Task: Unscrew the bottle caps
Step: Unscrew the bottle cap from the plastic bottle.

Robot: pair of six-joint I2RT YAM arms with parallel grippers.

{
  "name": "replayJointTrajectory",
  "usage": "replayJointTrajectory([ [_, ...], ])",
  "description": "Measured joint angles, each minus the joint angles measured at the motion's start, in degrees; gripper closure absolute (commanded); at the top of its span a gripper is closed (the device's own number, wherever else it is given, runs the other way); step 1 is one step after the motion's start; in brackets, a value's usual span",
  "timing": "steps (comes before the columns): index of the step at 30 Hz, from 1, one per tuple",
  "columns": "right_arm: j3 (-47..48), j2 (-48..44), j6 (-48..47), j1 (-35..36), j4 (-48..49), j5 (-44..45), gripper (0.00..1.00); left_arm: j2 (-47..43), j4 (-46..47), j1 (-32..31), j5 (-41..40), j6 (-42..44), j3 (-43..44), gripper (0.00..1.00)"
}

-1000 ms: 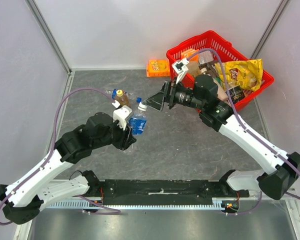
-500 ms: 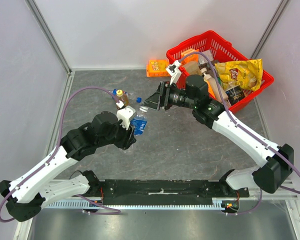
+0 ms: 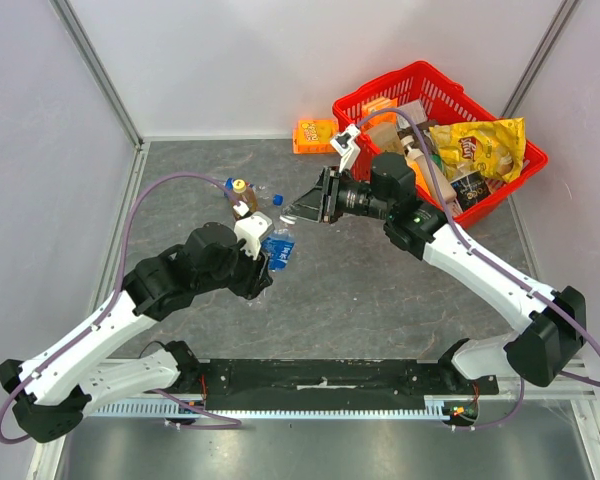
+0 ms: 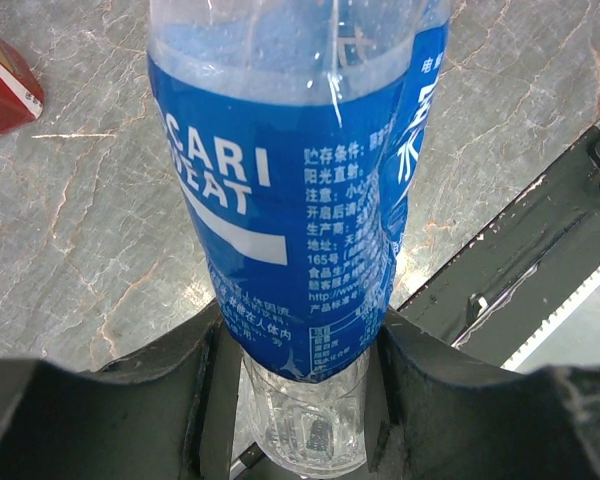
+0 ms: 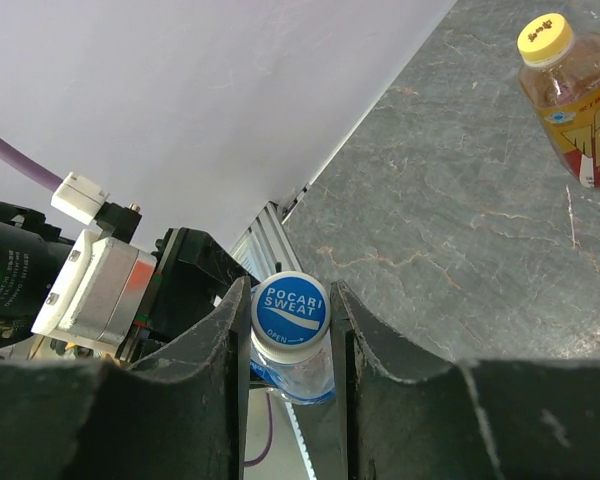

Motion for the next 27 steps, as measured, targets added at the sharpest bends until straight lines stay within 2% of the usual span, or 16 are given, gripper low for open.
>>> replayJointTrajectory([
  [3, -0.04, 0.00, 0.00, 0.00, 0.15, -0.17, 1.00, 0.02, 0.00, 0.00, 0.00, 0.00, 0.00, 0.98],
  [15, -2.29, -1.99, -0.94, -0.11, 4.87, -2.64, 1.00, -0.98, 0.94, 0.00, 2.58, -0.07, 0.00, 0.98],
  [27, -7.89, -4.87, 3.28, -0.83, 22.34, -10.78, 1.00, -1.07, 2.32, 0.11, 13.55, -1.77, 2.14, 0.98],
])
